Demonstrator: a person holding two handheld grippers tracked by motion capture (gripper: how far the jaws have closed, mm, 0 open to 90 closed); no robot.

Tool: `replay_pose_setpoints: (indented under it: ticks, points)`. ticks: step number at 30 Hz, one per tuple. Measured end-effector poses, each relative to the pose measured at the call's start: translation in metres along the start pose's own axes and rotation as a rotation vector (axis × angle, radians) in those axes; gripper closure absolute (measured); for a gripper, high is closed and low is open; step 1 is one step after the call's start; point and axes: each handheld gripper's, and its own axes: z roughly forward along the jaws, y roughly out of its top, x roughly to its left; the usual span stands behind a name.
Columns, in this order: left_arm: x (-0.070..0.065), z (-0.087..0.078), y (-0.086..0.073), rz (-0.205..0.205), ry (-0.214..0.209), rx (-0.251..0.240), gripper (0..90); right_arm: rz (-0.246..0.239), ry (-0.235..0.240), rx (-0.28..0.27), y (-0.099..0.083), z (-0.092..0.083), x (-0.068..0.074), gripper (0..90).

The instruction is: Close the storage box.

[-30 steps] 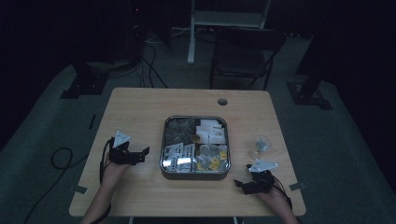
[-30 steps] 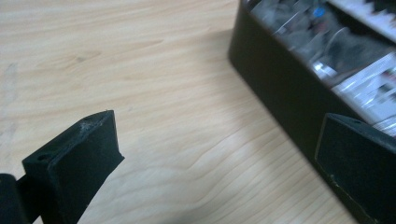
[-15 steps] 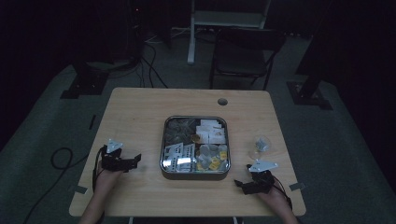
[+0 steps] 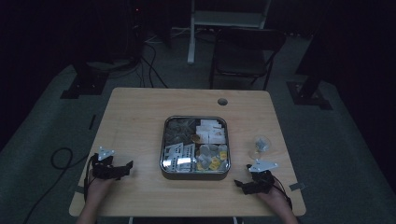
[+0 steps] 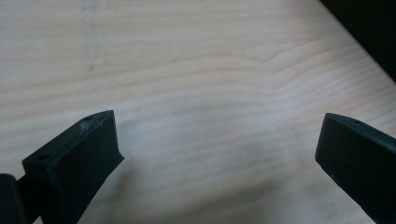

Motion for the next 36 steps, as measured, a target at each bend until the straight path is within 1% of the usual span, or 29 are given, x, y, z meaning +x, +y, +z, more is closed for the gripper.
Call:
replay_pose_setpoints:
  ticks: [2, 4, 6, 8, 10, 12, 14, 15, 17, 21, 23, 26, 28, 30, 32, 36]
  points:
    - [-0.001, -0.005, -0.002, 0.001, 0.008, 0.007, 0.4, 0.0, 0.0, 0.0, 0.0, 0.0, 0.0, 13.9]
    - [-0.001, -0.01, -0.004, -0.007, 0.017, 0.014, 0.5, 0.0, 0.0, 0.0, 0.0, 0.0, 0.0, 13.9]
    - [0.001, -0.014, -0.006, -0.016, 0.024, 0.009, 0.5, 0.0, 0.0, 0.0, 0.0, 0.0, 0.0, 13.9]
    - [0.002, -0.018, -0.008, -0.026, 0.021, 0.0, 0.5, 0.0, 0.0, 0.0, 0.0, 0.0, 0.0, 13.9]
    - [0.004, -0.02, -0.011, -0.028, 0.025, -0.007, 0.5, 0.0, 0.0, 0.0, 0.0, 0.0, 0.0, 13.9]
    - [0.005, -0.021, -0.014, -0.032, 0.044, -0.011, 0.5, 0.0, 0.0, 0.0, 0.0, 0.0, 0.0, 13.9]
    - [0.006, -0.021, -0.016, -0.036, 0.045, -0.009, 0.5, 0.0, 0.0, 0.0, 0.0, 0.0, 0.0, 13.9]
    - [0.009, -0.022, -0.018, -0.047, 0.051, -0.009, 0.5, 0.0, 0.0, 0.0, 0.0, 0.0, 0.0, 13.9]
    - [0.01, -0.023, -0.02, -0.053, 0.054, -0.002, 0.5, 0.0, 0.0, 0.0, 0.0, 0.0, 0.0, 13.9]
    - [0.012, -0.024, -0.024, -0.04, 0.072, 0.018, 0.5, 0.0, 0.0, 0.0, 0.0, 0.0, 0.0, 13.9]
    - [0.012, -0.024, -0.026, -0.039, 0.076, 0.037, 0.5, 0.0, 0.0, 0.0, 0.0, 0.0, 0.0, 13.9]
    - [0.008, -0.023, -0.028, -0.013, 0.109, 0.058, 0.5, 0.0, 0.0, 0.0, 0.0, 0.0, 0.0, 13.9]
    - [0.007, -0.021, -0.029, -0.009, 0.124, 0.062, 0.5, 0.0, 0.0, 0.0, 0.0, 0.0, 0.0, 13.9]
    - [0.007, -0.02, -0.03, -0.01, 0.134, 0.072, 0.5, 0.0, 0.0, 0.0, 0.0, 0.0, 0.0, 13.9]
    - [0.008, -0.021, -0.03, -0.018, 0.133, 0.068, 0.5, 0.0, 0.0, 0.0, 0.0, 0.0, 0.0, 13.9]
    - [0.01, -0.02, -0.03, -0.032, 0.145, 0.085, 0.5, 0.0, 0.0, 0.0, 0.0, 0.0, 0.0, 13.9]
